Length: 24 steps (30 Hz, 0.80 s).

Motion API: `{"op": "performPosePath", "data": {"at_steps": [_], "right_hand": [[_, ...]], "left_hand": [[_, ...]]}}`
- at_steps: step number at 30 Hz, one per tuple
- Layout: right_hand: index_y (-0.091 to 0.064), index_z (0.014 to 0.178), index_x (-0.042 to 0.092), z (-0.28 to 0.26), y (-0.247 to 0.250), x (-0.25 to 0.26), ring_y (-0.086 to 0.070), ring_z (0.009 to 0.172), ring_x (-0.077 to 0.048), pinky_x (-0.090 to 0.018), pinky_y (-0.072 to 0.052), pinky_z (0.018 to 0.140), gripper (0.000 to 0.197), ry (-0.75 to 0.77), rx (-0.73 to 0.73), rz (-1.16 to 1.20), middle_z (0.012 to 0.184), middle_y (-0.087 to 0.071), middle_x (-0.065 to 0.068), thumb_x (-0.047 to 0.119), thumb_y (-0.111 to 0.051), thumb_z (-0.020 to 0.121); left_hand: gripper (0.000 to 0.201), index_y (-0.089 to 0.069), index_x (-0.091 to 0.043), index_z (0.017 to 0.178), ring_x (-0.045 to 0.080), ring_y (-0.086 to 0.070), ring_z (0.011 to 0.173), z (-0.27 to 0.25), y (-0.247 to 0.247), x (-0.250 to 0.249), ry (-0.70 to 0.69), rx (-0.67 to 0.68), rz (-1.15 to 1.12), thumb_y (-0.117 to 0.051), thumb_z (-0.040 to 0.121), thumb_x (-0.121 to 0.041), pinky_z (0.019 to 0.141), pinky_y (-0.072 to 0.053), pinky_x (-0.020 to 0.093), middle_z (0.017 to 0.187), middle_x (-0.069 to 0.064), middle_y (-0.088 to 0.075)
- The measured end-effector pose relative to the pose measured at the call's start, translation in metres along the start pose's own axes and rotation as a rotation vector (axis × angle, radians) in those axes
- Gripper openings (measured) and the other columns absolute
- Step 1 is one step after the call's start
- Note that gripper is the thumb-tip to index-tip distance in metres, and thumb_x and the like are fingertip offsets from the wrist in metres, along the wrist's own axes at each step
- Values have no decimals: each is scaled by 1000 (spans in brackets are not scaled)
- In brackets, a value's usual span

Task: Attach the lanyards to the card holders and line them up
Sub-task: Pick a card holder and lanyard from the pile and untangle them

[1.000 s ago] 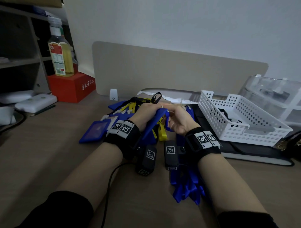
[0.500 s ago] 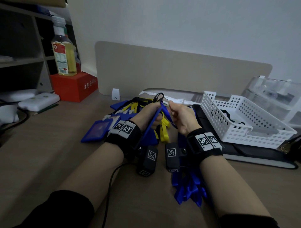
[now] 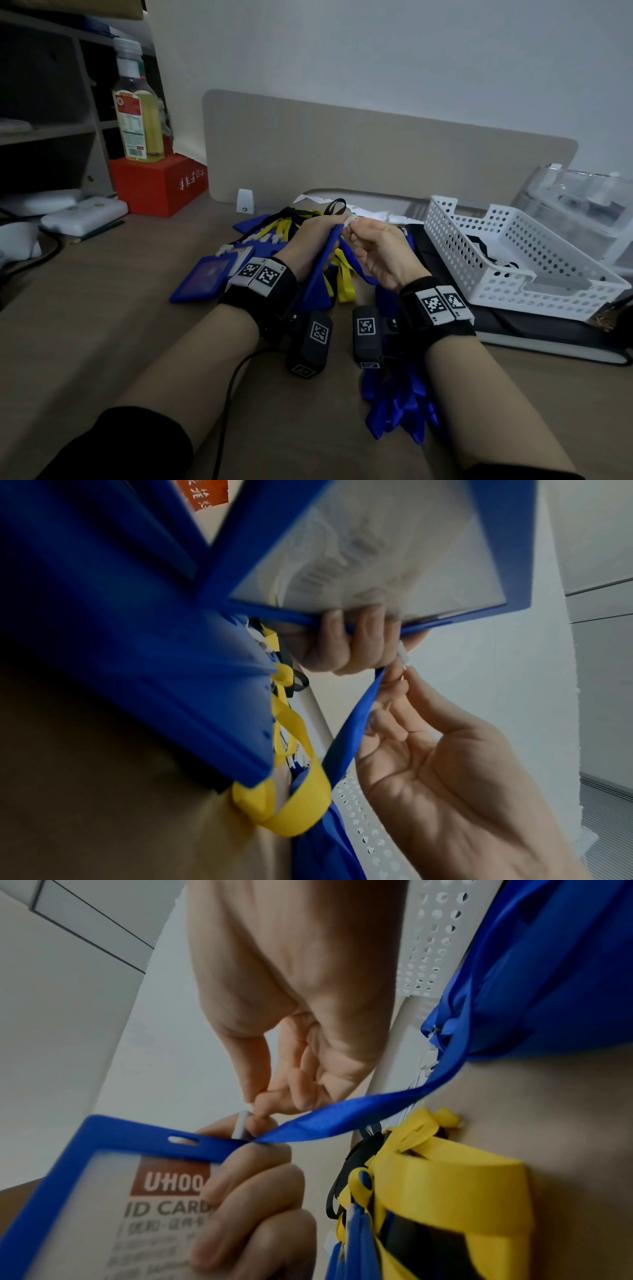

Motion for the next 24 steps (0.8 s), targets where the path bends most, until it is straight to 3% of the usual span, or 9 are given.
{"op": "performPosePath", "data": {"at_steps": [5,10,13,17,21,24], "right_hand": [[-61,85,3,-6,-2,1,-52,45,-2,-12,-39,40,15,-14,21,56,62,-64,-1,0,-50,95],[-63,96,2,-10,0,0,-66,58,-4,-10,-40,39,12,-38,17,142,71,-71,-4,3,-51,95],[-61,106,-3,-12,3,-3,-65,54,-4,-10,-40,37,17,-57,-1,122,72,-71,-5,6,-51,95],[-57,84,7,-13,6,-6,-60,47,-3,-11,-34,34,14,-72,-65,29,60,-65,0,8,-49,95],[-54,74,11,-13,6,-6,-53,44,-4,-11,-27,33,20,-84,-90,-23,59,-59,0,6,-47,92],[-49,68,11,-12,7,-8,-41,44,-7,-13,-22,34,23,-78,-101,-55,56,-50,-1,4,-45,90]], "left_hand": [[35,-43,-18,71,8,-28,30,-4,-4,-1,0,32,32,-42,98,-40,34,-23,15,42,-6,-33],[38,-42,-19,69,8,-29,34,-11,-7,0,-1,66,60,-47,96,-45,36,-24,16,50,-4,-32],[40,-43,-18,68,8,-31,34,-16,-8,4,17,84,66,-46,97,-45,36,-26,16,50,-3,-33],[40,-44,-17,74,10,-38,42,-14,-4,10,-52,-37,99,-37,100,-47,42,-33,19,57,0,-38],[38,-47,-14,84,13,-47,57,-5,13,13,-98,-273,10,-36,100,-46,62,-41,28,67,1,-46],[32,-51,-11,98,10,-47,57,-3,11,15,-72,-251,47,-33,103,-38,58,-40,22,67,0,-45]]}}
Point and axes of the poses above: each hand's wrist, its own z-axis towards the middle knuckle, its own y-axis out of the back of the hand, x = y × z, the point moved 5 cm from there along z, towards the middle knuckle
